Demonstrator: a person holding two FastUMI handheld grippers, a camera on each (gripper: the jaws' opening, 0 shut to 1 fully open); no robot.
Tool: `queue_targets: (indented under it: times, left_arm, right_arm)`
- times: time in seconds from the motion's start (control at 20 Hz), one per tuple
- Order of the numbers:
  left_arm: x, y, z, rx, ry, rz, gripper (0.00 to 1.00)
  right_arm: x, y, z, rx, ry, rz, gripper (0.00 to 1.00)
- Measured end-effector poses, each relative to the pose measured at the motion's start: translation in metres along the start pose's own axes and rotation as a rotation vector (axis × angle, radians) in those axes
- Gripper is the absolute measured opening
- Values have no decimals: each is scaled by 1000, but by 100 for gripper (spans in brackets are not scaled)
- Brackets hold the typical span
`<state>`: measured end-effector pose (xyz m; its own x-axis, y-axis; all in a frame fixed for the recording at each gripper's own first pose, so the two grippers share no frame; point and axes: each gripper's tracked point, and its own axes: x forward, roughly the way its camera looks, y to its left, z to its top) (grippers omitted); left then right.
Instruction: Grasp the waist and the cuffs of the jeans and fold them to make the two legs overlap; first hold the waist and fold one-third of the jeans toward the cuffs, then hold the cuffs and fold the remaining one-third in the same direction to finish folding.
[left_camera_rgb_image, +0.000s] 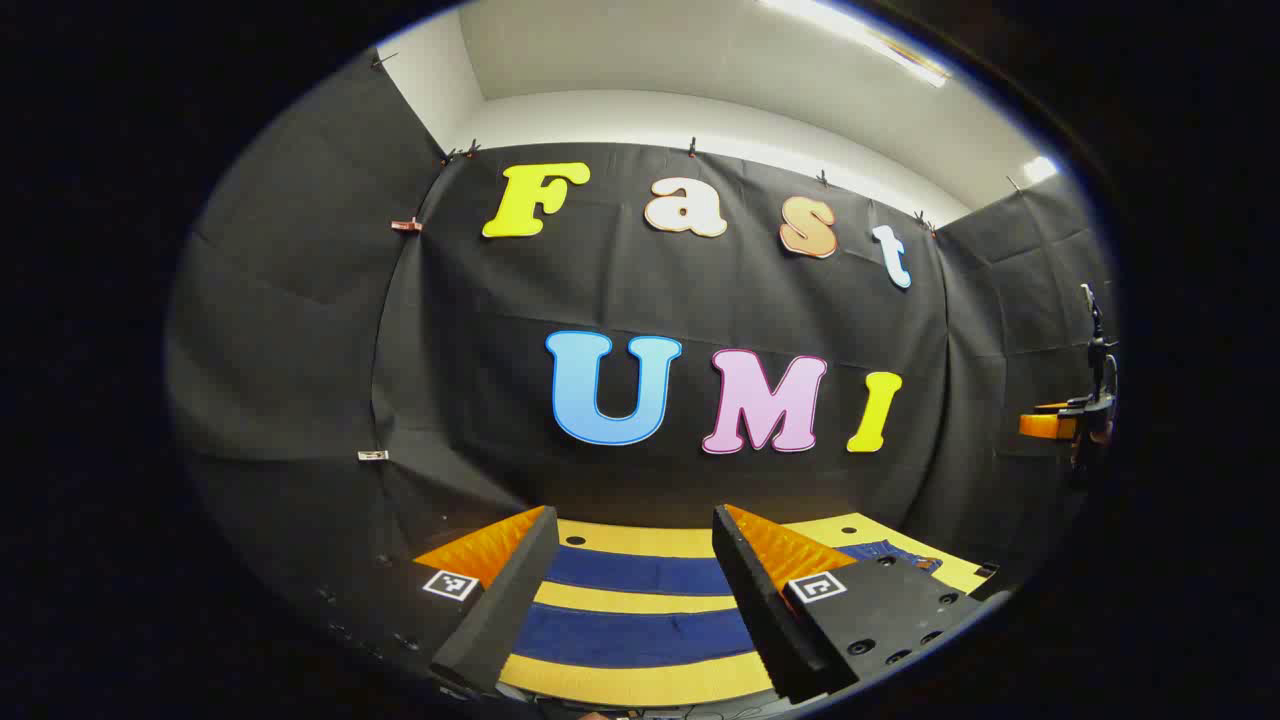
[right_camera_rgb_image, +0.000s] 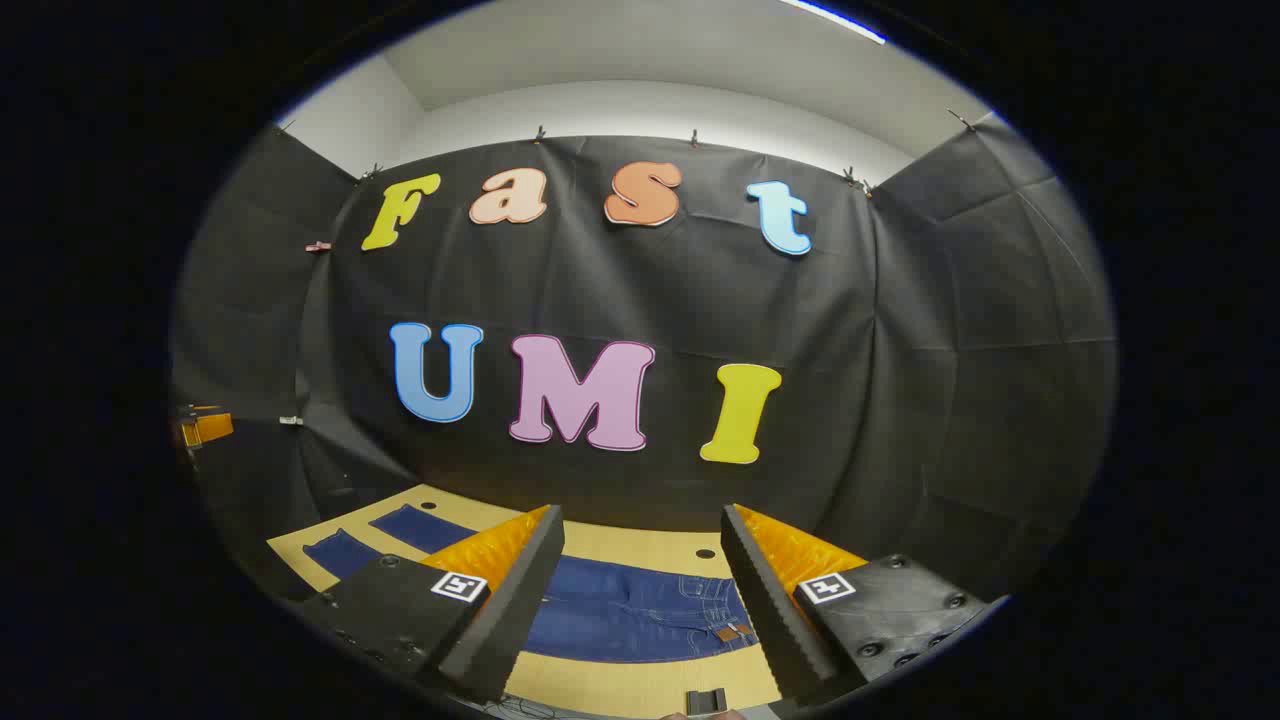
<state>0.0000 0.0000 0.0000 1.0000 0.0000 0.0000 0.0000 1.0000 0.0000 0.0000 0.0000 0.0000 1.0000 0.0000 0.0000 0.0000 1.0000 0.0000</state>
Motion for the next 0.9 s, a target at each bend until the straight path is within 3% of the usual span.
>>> queue_targets:
  times: [0.45,0.9]
  left_arm:
    - [7,9,-2,8,5,3,96]
    - [4,22,-10,8,25,20,97]
  right_arm:
    - [4,-12,-6,40,15,-47,97]
    - [16,2,-14,24,31,-27,97]
